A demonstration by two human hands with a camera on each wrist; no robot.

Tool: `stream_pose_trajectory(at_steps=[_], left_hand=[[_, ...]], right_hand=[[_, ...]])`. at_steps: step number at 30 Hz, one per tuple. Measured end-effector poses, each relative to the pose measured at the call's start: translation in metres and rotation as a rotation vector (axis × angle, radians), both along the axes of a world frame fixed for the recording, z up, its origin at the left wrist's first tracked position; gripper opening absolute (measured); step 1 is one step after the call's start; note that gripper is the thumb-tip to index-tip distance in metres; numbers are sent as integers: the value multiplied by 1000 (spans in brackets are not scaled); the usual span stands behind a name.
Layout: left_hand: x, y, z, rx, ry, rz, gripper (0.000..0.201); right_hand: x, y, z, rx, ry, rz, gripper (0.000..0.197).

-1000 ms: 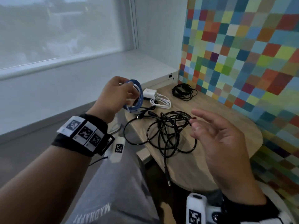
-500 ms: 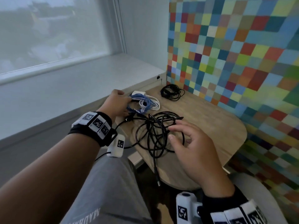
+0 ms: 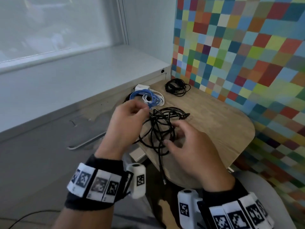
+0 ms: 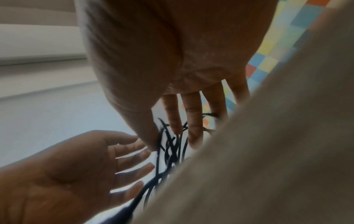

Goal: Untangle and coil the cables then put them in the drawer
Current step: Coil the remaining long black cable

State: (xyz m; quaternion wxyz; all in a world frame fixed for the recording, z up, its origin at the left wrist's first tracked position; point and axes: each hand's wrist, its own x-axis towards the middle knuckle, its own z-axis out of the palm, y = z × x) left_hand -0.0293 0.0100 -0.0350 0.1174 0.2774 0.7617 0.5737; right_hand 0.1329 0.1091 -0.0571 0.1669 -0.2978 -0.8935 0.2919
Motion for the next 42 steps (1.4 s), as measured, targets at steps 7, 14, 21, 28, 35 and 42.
stream_pose_trajectory(at_steps=[7,14,21,28,35,42], left_hand=[[20,4,-12,22,-27,-175,22],[4,-6,-18,11,-70,-55,24],[48,-1,12,126,-102,-420,17],[57,5,0,-92,129,-563,46],[52,4,-3,294,30,-230,19],[41,1,-11,-50,-55,-532,35]], right_hand=[[26,31,10,-321,419,-211,16],[57,56,28,-643,1012,-264,30],[32,32,26,-799,1105,-9,22],[20,10,25,-799,1122,130,18],[34,21,33,-853,1206,116,24],[39,18,32,-887,1196,151,28]])
